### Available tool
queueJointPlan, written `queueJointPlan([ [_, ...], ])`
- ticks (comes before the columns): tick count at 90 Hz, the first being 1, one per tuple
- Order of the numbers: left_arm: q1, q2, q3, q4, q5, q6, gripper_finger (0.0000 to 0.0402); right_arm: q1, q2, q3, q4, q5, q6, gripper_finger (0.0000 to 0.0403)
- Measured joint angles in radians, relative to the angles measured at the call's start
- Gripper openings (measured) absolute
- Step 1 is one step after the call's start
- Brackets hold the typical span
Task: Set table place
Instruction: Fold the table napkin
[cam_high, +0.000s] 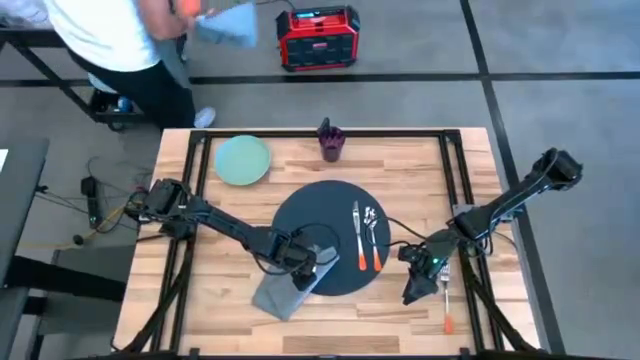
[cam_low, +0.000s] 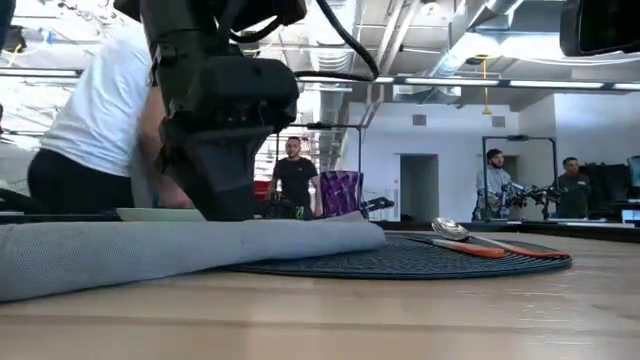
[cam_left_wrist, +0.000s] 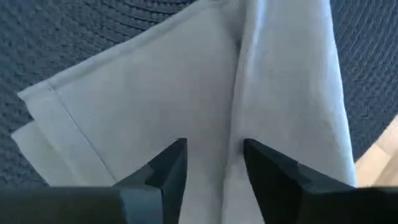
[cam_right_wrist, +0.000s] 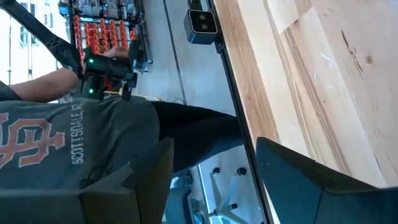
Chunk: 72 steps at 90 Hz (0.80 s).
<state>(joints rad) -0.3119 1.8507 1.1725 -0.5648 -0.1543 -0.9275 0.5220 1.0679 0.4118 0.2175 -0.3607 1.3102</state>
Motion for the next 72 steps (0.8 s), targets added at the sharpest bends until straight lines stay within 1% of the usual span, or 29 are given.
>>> queueJointPlan([
  [14,0.001,0.000,0.000,0.024,0.029,0.040,0.0074,-0.001,0.000,0.000,0.000,0.000,0.000,0.0214],
  [22,0.005,0.000,0.000,0.056,0.064,0.059,0.0040,-0.001,0.000,0.000,-0.001,0.000,0.000,0.0214],
  [30,0.005,0.000,0.000,0.074,0.071,0.078,0.0008,-0.001,0.000,0.000,-0.005,0.000,0.000,0.0214],
  [58,0.021,-0.026,0.000,0.039,0.100,0.033,0.0000,-0.001,0.000,0.000,-0.011,0.006,0.002,0.0214],
  [72,0.020,-0.037,0.001,-0.006,0.135,-0.041,0.0000,-0.001,0.000,0.000,-0.048,0.026,0.001,0.0214],
])
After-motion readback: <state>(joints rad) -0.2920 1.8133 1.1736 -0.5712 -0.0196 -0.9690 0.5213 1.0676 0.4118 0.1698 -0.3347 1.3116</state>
